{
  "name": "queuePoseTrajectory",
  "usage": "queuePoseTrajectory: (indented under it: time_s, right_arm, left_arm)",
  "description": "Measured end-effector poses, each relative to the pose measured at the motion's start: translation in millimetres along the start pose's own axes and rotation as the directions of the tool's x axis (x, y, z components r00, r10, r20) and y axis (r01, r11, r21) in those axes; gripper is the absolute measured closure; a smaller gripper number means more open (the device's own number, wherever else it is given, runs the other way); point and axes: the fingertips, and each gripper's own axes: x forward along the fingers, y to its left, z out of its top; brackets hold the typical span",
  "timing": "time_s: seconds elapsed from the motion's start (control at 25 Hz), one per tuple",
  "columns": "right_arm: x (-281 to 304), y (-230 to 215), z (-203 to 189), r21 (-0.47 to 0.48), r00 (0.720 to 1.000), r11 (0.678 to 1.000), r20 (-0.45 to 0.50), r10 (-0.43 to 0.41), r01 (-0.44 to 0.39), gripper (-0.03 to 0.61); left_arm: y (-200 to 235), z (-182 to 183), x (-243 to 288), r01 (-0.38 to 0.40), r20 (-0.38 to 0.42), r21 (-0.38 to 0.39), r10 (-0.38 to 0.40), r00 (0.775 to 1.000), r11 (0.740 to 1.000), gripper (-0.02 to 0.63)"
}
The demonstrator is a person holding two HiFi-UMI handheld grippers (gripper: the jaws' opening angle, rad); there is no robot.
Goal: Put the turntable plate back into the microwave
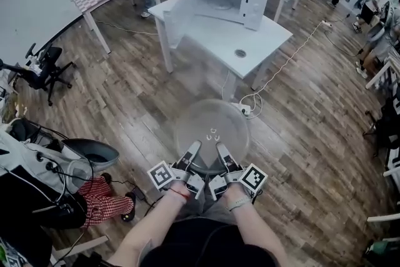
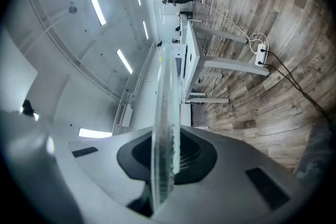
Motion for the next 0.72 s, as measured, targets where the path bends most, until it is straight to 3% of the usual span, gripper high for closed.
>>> queuePoseTrajectory:
  time_s: [0.36, 0.72]
  right_arm:
    - [26, -5, 28, 0.009, 1.000, 1.000, -0.007, -0.007, 0.007, 0.537]
    - [67, -12, 69, 0.023, 0.999, 1.000, 0.042, -0.020, 0.019, 0.537]
  left_arm:
    - [8, 9, 36, -0.009, 0.010, -0.013, 0.009, 1.000, 1.000, 0.579]
    - [18, 29, 95, -0.023, -0.037, -0.024, 0.023, 0.999, 0.999, 0.579]
